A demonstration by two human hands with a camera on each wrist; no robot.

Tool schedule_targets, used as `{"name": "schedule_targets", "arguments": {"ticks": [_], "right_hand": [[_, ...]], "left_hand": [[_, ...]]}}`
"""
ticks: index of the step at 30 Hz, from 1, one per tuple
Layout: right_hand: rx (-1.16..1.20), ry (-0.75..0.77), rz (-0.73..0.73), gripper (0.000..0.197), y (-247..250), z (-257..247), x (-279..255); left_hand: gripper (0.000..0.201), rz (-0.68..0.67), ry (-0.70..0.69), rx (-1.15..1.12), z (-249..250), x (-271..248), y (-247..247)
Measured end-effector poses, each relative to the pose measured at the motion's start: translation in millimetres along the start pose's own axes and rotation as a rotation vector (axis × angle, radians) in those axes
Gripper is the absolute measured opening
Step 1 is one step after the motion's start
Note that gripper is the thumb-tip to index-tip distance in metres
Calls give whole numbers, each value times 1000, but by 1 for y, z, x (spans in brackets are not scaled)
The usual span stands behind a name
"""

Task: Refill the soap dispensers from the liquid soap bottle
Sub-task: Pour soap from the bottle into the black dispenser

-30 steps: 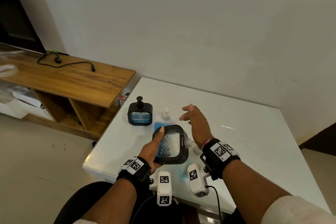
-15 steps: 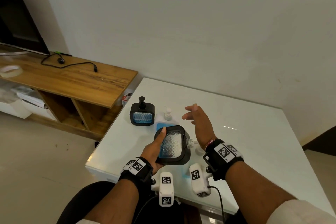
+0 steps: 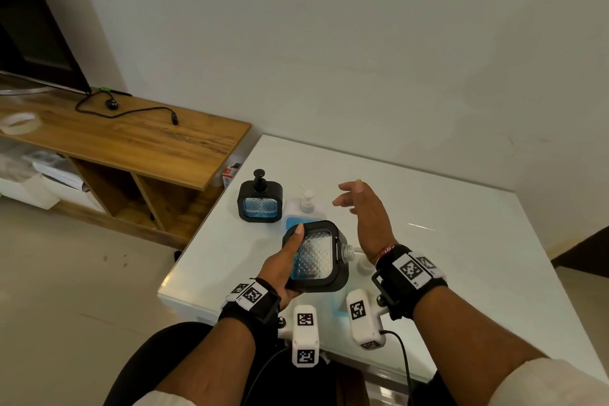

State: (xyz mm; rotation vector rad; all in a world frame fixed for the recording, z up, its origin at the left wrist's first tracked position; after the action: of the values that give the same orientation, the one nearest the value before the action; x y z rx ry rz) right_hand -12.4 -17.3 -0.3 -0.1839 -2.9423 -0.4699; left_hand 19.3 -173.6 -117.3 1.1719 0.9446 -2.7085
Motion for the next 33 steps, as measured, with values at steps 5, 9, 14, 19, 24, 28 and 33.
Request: {"name": "schedule_targets", "arguments": {"ticks": [5, 9, 14, 19, 24, 28, 33], "right_hand": [[-48, -10, -60, 53, -5, 2, -1], [-31, -31, -59, 53, -4, 1, -3], [21, -37, -20, 58, -1, -4, -1], [-37, -46, -42, 53, -2, 2, 0], [3, -37, 9, 62, 0, 0, -1], [-8, -36, 11, 57, 0, -1, 1], [-57, -26, -41, 51, -3, 1, -2]], "left_hand": [[93, -19, 2, -12, 1, 2, -2], [96, -21, 1, -4, 0, -1, -3], [100, -3, 1, -1, 0, -2, 0], [85, -1, -19, 5, 2, -3, -4], [84, -7, -8, 5, 2, -9, -4], [90, 4, -10, 12, 3, -6, -4], [95, -11, 2, 3, 1, -5, -3]]}}
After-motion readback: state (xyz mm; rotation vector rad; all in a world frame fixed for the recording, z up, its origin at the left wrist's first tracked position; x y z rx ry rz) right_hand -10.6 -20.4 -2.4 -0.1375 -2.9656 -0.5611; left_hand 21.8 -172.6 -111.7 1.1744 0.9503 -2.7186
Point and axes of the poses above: each hand's wrist, its own x-axis towards the middle knuckle, its own y-axis out of the back of the hand, z = x × y, the point moved 4 cm from there along x, towards the middle knuckle, and after that the axes turned 4 degrees about -x, right-handed, at the moved point
